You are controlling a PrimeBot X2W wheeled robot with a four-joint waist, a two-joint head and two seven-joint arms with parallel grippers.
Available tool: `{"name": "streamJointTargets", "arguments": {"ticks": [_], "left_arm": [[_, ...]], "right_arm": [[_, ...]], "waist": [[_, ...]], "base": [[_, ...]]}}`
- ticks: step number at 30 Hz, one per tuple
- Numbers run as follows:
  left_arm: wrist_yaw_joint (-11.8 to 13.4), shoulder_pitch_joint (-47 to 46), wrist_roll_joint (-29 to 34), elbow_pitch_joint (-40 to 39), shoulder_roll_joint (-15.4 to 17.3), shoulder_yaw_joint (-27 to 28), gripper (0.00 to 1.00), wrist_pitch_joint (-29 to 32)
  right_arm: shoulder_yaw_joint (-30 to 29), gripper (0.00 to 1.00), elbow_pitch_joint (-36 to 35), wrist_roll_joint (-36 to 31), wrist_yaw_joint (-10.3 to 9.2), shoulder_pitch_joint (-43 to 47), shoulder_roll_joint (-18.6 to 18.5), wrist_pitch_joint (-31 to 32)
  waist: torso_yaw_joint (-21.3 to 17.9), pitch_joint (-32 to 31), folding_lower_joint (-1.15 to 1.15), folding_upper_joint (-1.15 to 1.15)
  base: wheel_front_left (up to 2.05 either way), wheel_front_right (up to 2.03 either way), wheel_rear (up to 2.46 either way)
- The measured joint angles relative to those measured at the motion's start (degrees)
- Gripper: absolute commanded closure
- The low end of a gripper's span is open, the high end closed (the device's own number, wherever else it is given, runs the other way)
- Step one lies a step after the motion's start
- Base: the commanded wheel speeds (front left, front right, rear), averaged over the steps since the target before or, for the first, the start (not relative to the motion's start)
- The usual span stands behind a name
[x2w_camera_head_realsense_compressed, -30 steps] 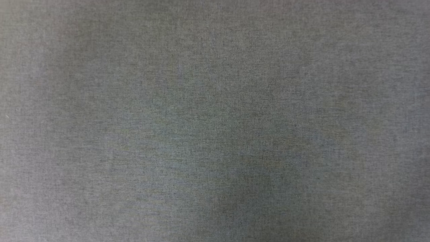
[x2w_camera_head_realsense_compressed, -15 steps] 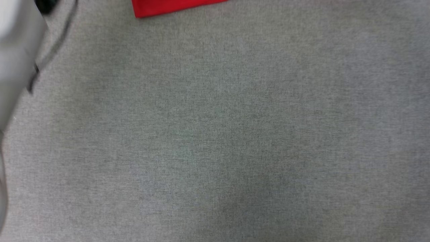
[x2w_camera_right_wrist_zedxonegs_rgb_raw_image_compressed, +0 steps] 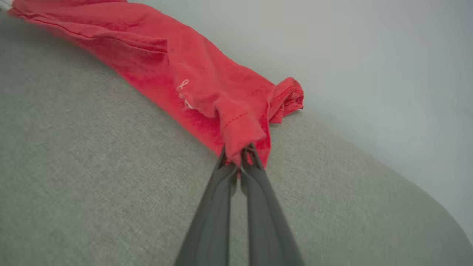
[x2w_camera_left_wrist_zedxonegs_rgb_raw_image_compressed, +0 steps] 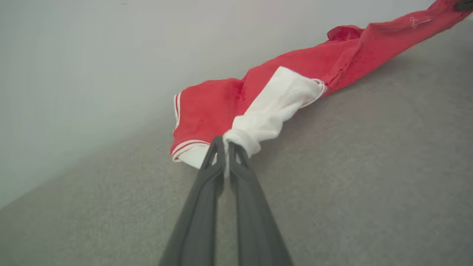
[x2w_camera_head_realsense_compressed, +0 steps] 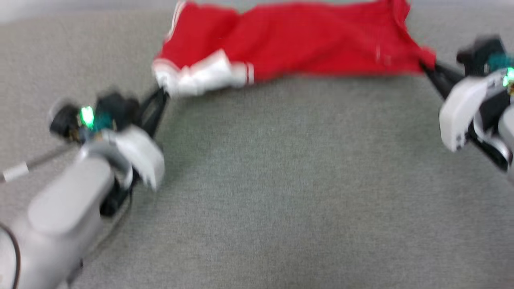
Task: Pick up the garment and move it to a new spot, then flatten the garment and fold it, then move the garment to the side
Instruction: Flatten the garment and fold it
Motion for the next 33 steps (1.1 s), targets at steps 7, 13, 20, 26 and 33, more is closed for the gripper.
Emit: {"name": "streamJointTargets", "arguments": {"ticks": [7, 13, 20, 26, 33], "left_arm": [[5.55, 16.31, -4.68, -11.98, 6.57, -1.65, 1.0, 2.14], [10.31, 27.63, -8.22, -21.98, 11.46, -4.07, 1.0, 5.45], [13.83, 37.63, -12.13, -29.74, 15.0, -6.9, 1.0, 7.97], [15.6, 43.34, -14.18, -32.79, 16.1, -9.13, 1.0, 9.17], [16.0, 45.07, -14.86, -32.93, 15.91, -10.4, 1.0, 9.96]], "right_arm": [[1.78, 1.0, -4.85, 2.35, 0.0, 12.07, -3.71, 0.4], [1.14, 1.0, -10.58, 4.66, 0.0, 22.34, -7.9, 2.32], [-2.36, 1.0, -16.57, 5.54, 0.0, 34.16, -11.81, 5.31], [-7.15, 1.0, -21.52, 5.47, 0.01, 44.1, -14.0, 8.44], [-14.74, 1.0, -27.19, 3.44, 0.0, 54.16, -14.55, 12.62]], "waist": [[-0.51, -6.97, -0.01, 0.0], [-0.55, -12.34, -0.01, 0.0], [-0.42, -17.56, -0.01, 0.0], [0.05, -20.1, -0.02, 0.0], [0.76, -19.9, -0.01, 0.0]], "base": [[0.0, 0.0, 0.0], [0.0, 0.0, 0.0], [0.0, 0.0, 0.0], [0.0, 0.0, 0.0], [0.0, 0.0, 0.0]]}}
